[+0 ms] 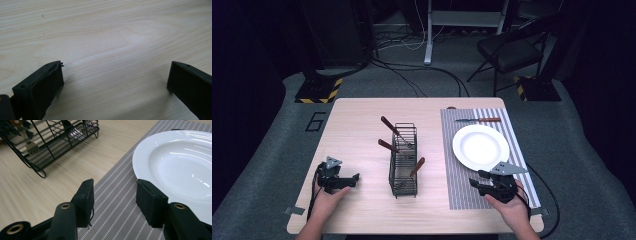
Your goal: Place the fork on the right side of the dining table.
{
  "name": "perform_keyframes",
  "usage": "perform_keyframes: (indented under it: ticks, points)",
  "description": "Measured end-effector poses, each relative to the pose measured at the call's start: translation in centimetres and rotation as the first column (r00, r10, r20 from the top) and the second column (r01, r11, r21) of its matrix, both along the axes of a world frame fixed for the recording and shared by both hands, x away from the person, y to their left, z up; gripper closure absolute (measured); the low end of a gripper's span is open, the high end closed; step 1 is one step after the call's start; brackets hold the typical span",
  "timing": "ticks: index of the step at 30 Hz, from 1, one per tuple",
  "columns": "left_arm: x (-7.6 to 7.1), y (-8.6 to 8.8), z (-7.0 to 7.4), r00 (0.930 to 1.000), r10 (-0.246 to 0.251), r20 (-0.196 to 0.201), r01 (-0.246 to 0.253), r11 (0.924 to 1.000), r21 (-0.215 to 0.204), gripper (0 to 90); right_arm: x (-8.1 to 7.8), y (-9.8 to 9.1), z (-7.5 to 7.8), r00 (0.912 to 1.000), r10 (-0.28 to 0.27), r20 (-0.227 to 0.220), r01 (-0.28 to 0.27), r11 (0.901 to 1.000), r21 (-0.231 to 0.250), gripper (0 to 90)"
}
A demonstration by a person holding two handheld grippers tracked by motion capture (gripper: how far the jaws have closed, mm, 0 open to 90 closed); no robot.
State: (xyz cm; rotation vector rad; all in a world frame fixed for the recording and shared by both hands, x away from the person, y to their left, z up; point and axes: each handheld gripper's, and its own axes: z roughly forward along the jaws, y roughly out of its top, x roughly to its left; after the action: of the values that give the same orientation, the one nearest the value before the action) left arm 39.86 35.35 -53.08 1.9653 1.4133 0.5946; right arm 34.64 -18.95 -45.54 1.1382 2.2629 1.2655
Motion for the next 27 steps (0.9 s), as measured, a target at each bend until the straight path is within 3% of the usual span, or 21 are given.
perform_keyframes:
  ticks: [8, 27]
  points:
    - [0.0, 0.0, 0.0, 1.0, 0.002, 0.003, -0.002, 1.0, -0.001, 0.3, 0.3, 1.3, 0.5, 0.9996, 0.028, 0.005, -0.028, 0.9996, 0.007, 43.7]
    - [0.0, 0.0, 0.0, 1.0, 0.001, 0.003, -0.001, 1.0, -0.001, 0.3, 0.1, 3.4, 1.4, 0.9981, 0.062, 0.002, -0.062, 0.9972, 0.041, 46.2]
